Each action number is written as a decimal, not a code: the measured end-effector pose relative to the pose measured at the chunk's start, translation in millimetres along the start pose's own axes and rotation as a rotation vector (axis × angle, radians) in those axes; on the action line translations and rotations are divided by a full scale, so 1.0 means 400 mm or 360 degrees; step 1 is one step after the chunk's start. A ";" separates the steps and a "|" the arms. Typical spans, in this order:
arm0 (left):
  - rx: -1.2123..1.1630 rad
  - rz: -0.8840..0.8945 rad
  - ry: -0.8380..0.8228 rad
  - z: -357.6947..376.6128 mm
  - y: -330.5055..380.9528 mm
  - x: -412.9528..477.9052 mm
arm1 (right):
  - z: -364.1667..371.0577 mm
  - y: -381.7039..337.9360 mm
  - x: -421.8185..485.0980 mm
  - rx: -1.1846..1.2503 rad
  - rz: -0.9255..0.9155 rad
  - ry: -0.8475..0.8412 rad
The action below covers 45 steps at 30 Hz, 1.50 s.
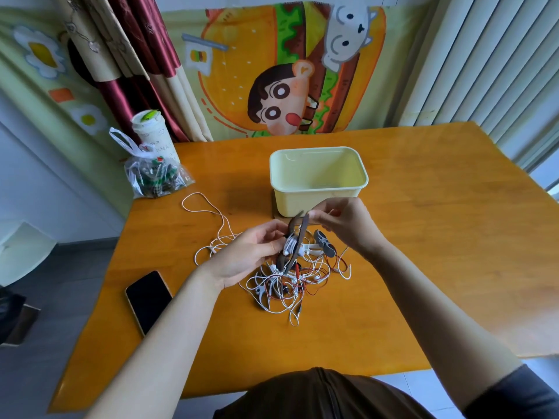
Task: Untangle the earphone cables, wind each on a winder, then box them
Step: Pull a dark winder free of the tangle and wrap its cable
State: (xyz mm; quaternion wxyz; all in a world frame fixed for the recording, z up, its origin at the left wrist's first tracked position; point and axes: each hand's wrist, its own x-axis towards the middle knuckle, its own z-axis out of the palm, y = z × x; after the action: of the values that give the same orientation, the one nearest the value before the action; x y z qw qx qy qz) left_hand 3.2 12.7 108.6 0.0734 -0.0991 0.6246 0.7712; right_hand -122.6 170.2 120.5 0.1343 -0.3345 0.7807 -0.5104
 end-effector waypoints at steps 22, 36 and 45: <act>0.0608 0.0380 0.1055 0.002 -0.059 0.085 | 0.097 0.001 -0.062 -0.0085 0.0149 -0.0095; 0.1025 0.0150 0.0365 0.002 -0.054 0.040 | -0.023 0.004 -0.023 -0.0087 0.0154 -0.0271; 0.1063 0.0068 0.0251 0.001 -0.016 0.033 | 0.007 0.026 -0.031 0.0030 0.0167 -0.0046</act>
State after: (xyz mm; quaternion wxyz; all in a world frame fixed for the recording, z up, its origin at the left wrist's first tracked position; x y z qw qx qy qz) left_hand -8.1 14.3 99.3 0.0371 -0.1159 0.8483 0.5153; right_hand -115.8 179.0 108.6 0.1753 -0.2992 0.7903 -0.5051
